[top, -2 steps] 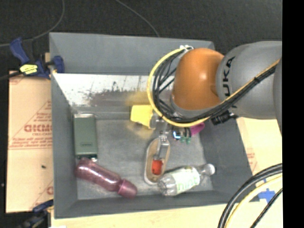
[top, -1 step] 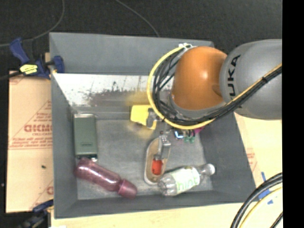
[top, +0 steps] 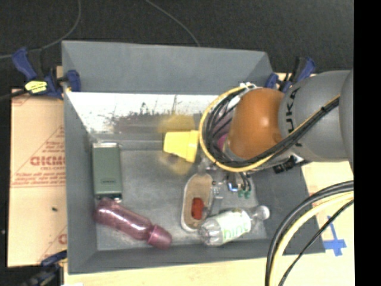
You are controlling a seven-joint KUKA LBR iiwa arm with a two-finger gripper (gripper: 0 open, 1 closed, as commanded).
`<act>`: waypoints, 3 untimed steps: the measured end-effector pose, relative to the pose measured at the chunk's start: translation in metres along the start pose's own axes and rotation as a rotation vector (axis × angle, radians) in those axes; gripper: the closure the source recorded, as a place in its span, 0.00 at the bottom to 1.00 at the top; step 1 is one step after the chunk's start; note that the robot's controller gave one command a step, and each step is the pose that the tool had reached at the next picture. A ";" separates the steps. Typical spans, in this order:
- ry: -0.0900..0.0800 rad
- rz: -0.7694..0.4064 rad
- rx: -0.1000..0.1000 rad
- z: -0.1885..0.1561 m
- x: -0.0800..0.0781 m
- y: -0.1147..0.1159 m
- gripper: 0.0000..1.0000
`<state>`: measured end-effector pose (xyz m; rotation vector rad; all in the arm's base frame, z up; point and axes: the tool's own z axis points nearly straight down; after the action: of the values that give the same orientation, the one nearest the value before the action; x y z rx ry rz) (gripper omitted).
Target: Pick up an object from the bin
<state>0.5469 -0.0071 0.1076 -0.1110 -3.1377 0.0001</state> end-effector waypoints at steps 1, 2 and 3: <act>-0.050 -0.115 -0.002 0.001 0.045 0.024 0.00; -0.006 0.090 -0.002 0.037 0.038 -0.036 0.00; -0.015 0.091 0.000 0.034 0.035 -0.037 1.00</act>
Offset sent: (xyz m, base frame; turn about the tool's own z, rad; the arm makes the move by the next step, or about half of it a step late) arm -0.0416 -0.0323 -0.0376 0.0873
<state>0.5096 -0.0413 0.0740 -0.2546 -3.1440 0.0009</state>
